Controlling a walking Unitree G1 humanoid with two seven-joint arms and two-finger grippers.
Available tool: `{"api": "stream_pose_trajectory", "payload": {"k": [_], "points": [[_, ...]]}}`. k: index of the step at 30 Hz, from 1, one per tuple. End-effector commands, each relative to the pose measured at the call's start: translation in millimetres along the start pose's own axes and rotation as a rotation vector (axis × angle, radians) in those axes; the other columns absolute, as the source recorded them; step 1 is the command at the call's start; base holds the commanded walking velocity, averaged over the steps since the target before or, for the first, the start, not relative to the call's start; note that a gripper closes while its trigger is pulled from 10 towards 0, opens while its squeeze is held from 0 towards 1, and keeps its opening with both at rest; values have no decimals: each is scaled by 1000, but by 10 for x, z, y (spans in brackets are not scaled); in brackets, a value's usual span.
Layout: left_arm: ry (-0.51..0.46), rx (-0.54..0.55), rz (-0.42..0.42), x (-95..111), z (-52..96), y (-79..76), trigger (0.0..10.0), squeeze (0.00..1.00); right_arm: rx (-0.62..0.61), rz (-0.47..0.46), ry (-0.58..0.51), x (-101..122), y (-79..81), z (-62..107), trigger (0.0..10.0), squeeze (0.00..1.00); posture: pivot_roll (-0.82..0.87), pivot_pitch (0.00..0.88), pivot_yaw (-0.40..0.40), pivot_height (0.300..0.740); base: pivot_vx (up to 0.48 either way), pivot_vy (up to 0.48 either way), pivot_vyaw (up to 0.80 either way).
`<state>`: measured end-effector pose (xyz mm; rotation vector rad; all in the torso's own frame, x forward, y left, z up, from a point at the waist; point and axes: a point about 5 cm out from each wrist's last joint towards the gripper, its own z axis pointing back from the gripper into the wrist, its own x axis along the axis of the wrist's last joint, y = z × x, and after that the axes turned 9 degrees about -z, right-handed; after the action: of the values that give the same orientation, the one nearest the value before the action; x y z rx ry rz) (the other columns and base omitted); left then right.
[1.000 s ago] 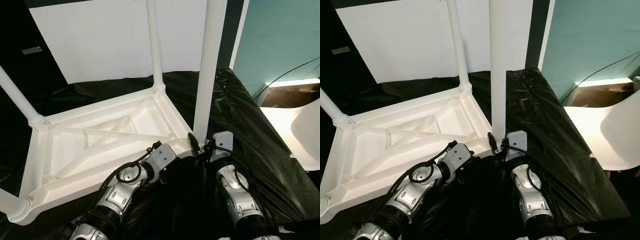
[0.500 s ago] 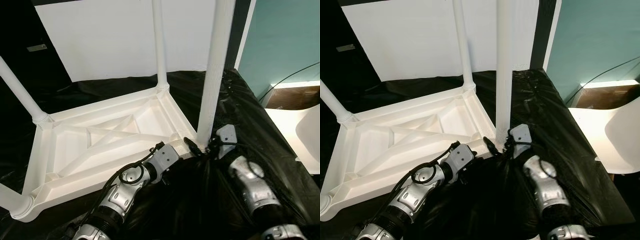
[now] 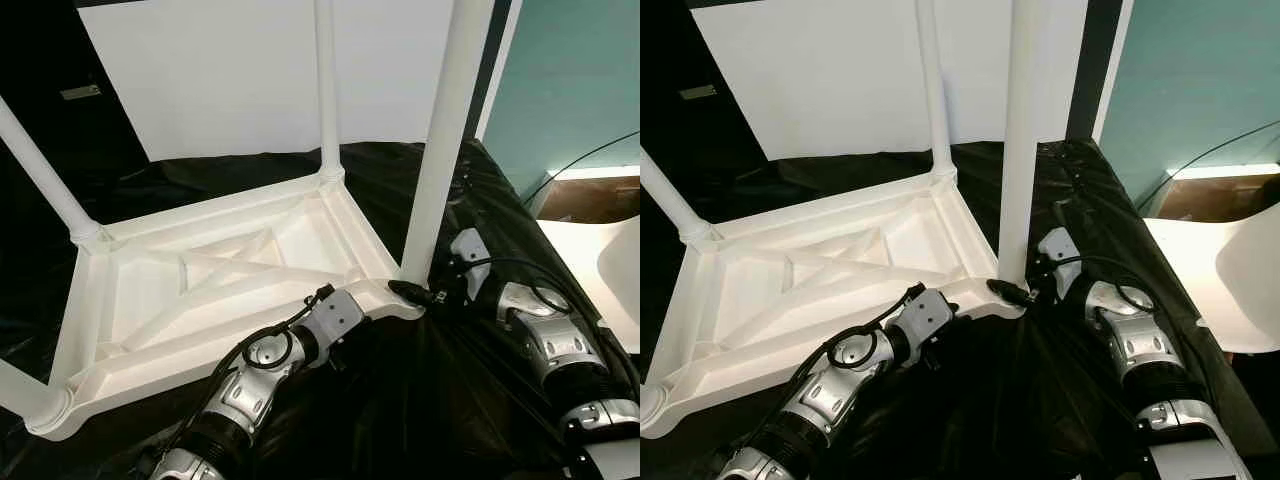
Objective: Building children table
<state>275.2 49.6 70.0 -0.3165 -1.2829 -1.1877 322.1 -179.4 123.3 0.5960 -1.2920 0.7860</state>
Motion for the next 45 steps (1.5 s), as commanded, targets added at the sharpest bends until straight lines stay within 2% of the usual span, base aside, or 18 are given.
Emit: {"api": "stream_pose_trajectory", "payload": {"k": [1,8,10,11,12,13,14,15,17,26,27,28,30,31,33,36,37,45], "points": [[230,-154,85,-510,83,-393,10000,0,57,9,30,-23,37,-31,0,0,-86,0,18,740,0,0,0],[233,-158,77,-517,100,-382,10000,0,33,-71,13,-111,95,-42,0,0,-86,0,25,740,0,0,0],[234,-158,77,-516,103,-380,10000,0,-60,-67,-42,-133,149,-71,0,0,-79,0,19,740,0,0,0],[235,-155,77,-517,107,-373,10000,0,-240,-71,-137,-144,195,-81,0,0,-76,0,16,740,0,0,0],[235,-155,77,-517,107,-373,10000,0,-240,-71,-137,-144,195,-81,0,0,-76,0,16,740,0,0,0],[236,-151,78,-521,112,-366,10000,0,-414,-89,-204,-180,277,-61,0,0,-71,0,16,740,0,0,0],[236,-151,78,-521,112,-366,10000,0,-414,-89,-204,-180,277,-61,0,0,-71,0,16,740,0,0,0],[237,-148,80,-523,117,-364,10000,0,-554,-110,-246,-216,368,-35,0,0,-70,0,18,740,0,0,0],[238,-147,81,-527,122,-365,10000,0,-637,-130,-266,-236,441,-18,0,0,-71,0,20,740,0,0,0],[239,-160,76,-531,129,-370,10000,0,-713,-142,-283,-231,423,-5,0,0,-79,0,32,740,0,0,0],[238,-160,75,-530,127,-367,10000,0,-689,-139,-266,-237,453,-42,8706,0,-78,0,30,740,0,0,0],[238,-159,74,-530,127,-363,10000,0,-662,-129,-256,-236,479,-75,10000,0,-78,0,30,740,0,0,0],[239,-159,75,-530,126,-362,10000,0,-646,-122,-250,-235,494,-95,10000,0,-78,0,29,740,0,0,0],[240,-158,75,-536,129,-361,10000,0,-597,-136,-252,-221,523,-129,10000,1000,-78,0,28,740,0,0,0],[242,-158,77,-546,134,-366,10000,0,-473,-113,-253,-171,542,-168,10000,1000,-81,0,29,740,0,0,0],[243,-158,77,-550,135,-368,10000,0,-414,-86,-247,-143,548,-179,10000,1000,-83,0,29,740,0,0,0],[243,-160,77,-550,134,-369,10000,0,-352,-52,-228,-107,483,-164,10000,0,-87,0,31,740,0,0,0],[240,-165,70,-541,125,-365,10000,0,-135,15,-100,-72,243,-74,10000,0,-86,0,36,740,0,0,0]]}}
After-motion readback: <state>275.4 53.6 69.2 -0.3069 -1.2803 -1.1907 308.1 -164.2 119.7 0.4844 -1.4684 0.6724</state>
